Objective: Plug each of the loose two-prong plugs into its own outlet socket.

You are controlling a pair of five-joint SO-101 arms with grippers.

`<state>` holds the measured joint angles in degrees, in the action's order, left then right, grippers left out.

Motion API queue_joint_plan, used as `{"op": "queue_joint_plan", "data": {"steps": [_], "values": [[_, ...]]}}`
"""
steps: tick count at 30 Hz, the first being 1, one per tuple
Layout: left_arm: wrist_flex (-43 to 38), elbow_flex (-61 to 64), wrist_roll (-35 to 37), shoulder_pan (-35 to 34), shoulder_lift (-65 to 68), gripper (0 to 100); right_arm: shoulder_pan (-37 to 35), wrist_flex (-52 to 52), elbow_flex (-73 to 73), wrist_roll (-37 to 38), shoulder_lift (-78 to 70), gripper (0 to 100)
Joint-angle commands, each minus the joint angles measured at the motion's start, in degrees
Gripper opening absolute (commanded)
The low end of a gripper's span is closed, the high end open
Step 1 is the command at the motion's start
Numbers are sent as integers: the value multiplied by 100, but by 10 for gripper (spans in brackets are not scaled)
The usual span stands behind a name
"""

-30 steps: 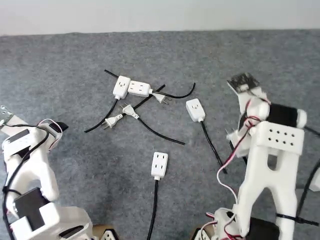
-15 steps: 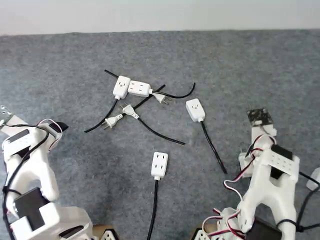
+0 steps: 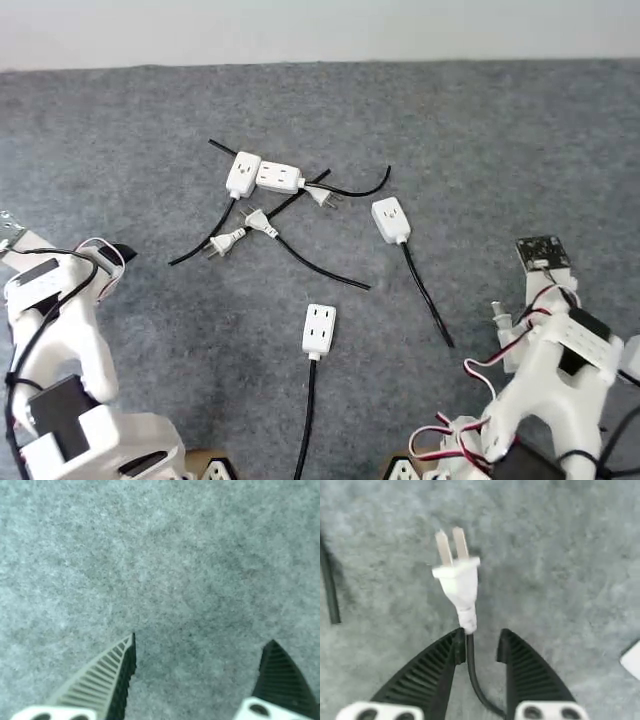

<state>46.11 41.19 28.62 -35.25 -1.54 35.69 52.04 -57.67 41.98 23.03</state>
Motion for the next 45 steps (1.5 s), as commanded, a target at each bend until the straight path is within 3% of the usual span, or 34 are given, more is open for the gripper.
{"op": "queue_joint_plan", "data": {"steps": [1,12,20,24,29,33,36,45], "values": [[-97,-259,35,53,-26,367,259,743,290,440,470,61],[-97,-259,35,53,-26,367,743,2053,-598,580,3424,58],[-97,-259,35,53,-26,367,1516,2062,-2048,607,5446,61],[-97,-259,35,53,-26,367,1956,2044,-2418,1169,6167,62],[-88,-259,26,53,-26,367,2097,2035,-2884,1433,6853,67],[26,-259,26,53,-35,367,2097,2035,-3147,1424,7275,132],[26,-259,26,53,-35,367,2097,2035,-3218,1415,7424,114],[26,-259,26,53,-35,367,2053,2404,-3042,712,7433,119]]}}
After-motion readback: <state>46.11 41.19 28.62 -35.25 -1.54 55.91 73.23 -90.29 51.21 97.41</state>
